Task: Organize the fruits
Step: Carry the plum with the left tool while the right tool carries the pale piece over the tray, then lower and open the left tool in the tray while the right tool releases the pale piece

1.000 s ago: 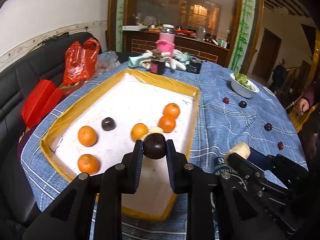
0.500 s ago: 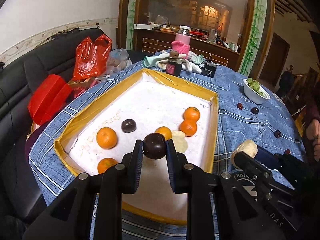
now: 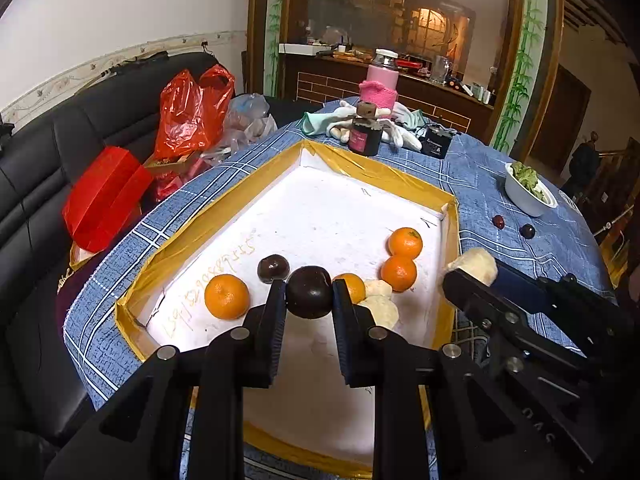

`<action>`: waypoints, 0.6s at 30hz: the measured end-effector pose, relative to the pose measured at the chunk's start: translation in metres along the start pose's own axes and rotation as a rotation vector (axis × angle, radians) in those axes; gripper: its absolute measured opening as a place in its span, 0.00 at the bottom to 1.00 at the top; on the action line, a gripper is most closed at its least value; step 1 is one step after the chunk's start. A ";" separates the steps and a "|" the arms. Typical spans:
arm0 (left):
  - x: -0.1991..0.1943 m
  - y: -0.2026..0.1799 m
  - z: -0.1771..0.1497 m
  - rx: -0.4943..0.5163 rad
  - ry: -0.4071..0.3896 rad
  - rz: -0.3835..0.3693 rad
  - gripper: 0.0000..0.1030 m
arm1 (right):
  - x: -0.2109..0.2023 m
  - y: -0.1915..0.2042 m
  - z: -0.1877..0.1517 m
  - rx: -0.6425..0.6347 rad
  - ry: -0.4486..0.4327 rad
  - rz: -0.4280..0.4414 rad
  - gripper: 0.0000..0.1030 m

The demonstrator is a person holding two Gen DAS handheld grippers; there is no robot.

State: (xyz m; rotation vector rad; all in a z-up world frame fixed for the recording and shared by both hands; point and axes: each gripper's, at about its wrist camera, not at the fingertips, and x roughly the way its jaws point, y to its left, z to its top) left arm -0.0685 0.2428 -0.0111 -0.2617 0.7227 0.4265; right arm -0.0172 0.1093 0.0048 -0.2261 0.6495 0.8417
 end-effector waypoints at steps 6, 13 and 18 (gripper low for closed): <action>0.009 0.004 0.004 -0.010 0.014 0.010 0.20 | 0.016 0.004 0.008 -0.007 0.020 0.002 0.31; 0.018 0.005 0.009 -0.015 0.024 0.023 0.20 | 0.027 0.002 0.011 -0.002 0.039 -0.005 0.31; 0.023 0.006 0.011 -0.018 0.033 0.031 0.20 | 0.033 -0.001 0.014 0.004 0.047 -0.011 0.31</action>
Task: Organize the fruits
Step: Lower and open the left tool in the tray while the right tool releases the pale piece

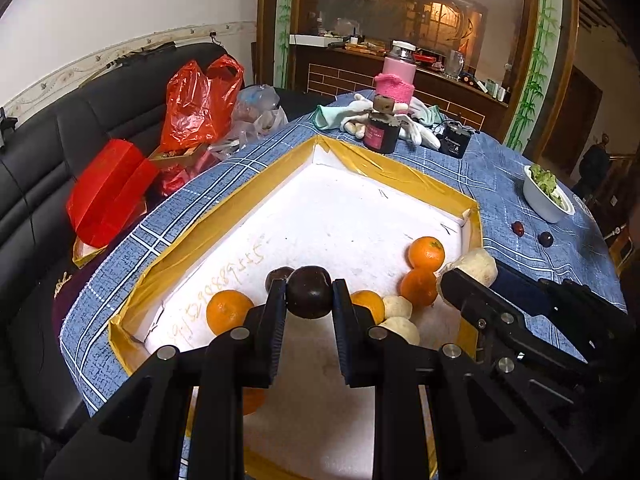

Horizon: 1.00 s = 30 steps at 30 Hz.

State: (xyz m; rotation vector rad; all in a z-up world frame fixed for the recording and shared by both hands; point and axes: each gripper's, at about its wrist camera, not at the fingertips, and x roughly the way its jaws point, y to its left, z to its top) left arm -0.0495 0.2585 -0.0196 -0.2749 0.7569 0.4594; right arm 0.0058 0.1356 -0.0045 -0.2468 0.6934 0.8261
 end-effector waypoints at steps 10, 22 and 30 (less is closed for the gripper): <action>0.011 0.000 0.005 0.003 0.028 0.009 0.20 | 0.010 -0.002 0.003 -0.006 0.033 -0.015 0.31; 0.013 0.003 0.008 -0.003 0.029 0.017 0.20 | 0.017 -0.002 0.005 -0.003 0.048 -0.023 0.31; 0.017 0.009 0.012 -0.023 0.050 0.028 0.20 | 0.028 -0.003 0.008 0.008 0.080 -0.043 0.31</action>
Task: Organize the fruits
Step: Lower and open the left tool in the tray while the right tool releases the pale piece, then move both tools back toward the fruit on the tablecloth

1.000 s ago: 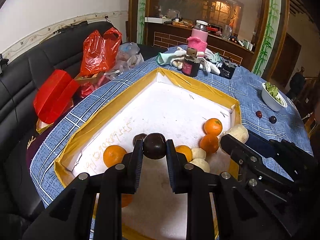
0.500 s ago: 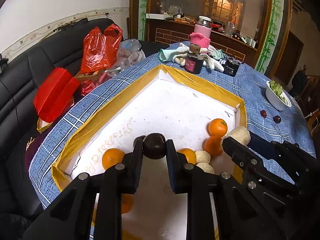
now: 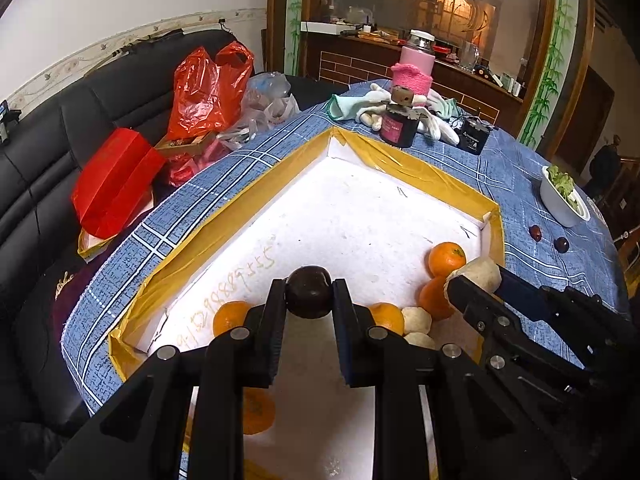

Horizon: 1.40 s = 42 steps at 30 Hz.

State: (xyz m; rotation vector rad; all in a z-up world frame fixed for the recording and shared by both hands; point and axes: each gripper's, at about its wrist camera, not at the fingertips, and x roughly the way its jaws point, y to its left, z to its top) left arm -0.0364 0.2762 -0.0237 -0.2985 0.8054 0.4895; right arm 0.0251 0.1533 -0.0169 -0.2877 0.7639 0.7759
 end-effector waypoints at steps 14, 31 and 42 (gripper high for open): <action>0.006 -0.001 0.004 -0.013 0.030 0.012 0.20 | 0.010 0.002 0.004 -0.001 0.032 -0.008 0.31; -0.004 0.022 0.009 -0.151 0.040 0.052 0.73 | 0.003 -0.012 0.009 0.067 0.035 0.027 0.73; -0.059 -0.143 -0.007 0.235 -0.122 -0.285 0.73 | -0.126 -0.131 -0.054 0.204 -0.159 -0.195 0.75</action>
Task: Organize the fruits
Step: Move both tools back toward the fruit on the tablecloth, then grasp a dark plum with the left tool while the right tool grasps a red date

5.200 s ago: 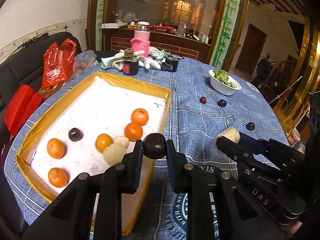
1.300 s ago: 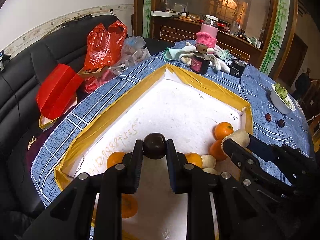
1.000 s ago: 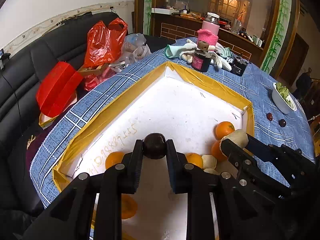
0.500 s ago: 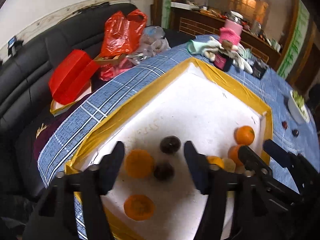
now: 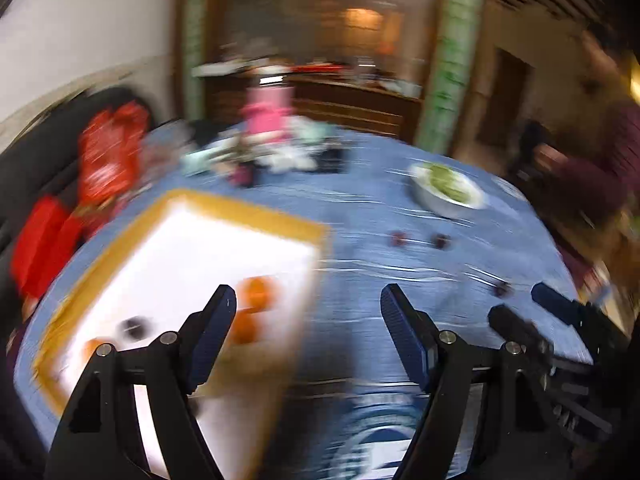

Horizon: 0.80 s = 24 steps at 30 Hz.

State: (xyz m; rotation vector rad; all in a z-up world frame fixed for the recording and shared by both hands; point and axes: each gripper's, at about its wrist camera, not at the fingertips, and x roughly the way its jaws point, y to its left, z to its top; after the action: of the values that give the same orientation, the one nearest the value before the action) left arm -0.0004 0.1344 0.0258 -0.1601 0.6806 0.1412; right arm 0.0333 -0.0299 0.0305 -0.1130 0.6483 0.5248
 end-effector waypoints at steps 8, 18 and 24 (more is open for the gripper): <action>0.057 -0.117 0.004 0.236 0.052 -0.278 0.72 | -0.029 -0.149 -0.052 0.219 0.012 -0.241 0.75; 0.125 -0.209 0.000 0.459 0.138 -0.407 0.72 | 0.000 -0.193 -0.074 0.204 0.122 -0.217 0.66; 0.153 -0.232 -0.005 0.544 0.191 -0.420 0.71 | -0.004 -0.197 -0.079 0.210 0.134 -0.228 0.66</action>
State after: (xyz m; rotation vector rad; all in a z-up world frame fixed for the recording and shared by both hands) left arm 0.1559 -0.0822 -0.0517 0.2108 0.8372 -0.4658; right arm 0.0852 -0.2226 -0.0420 -0.0234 0.8067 0.2286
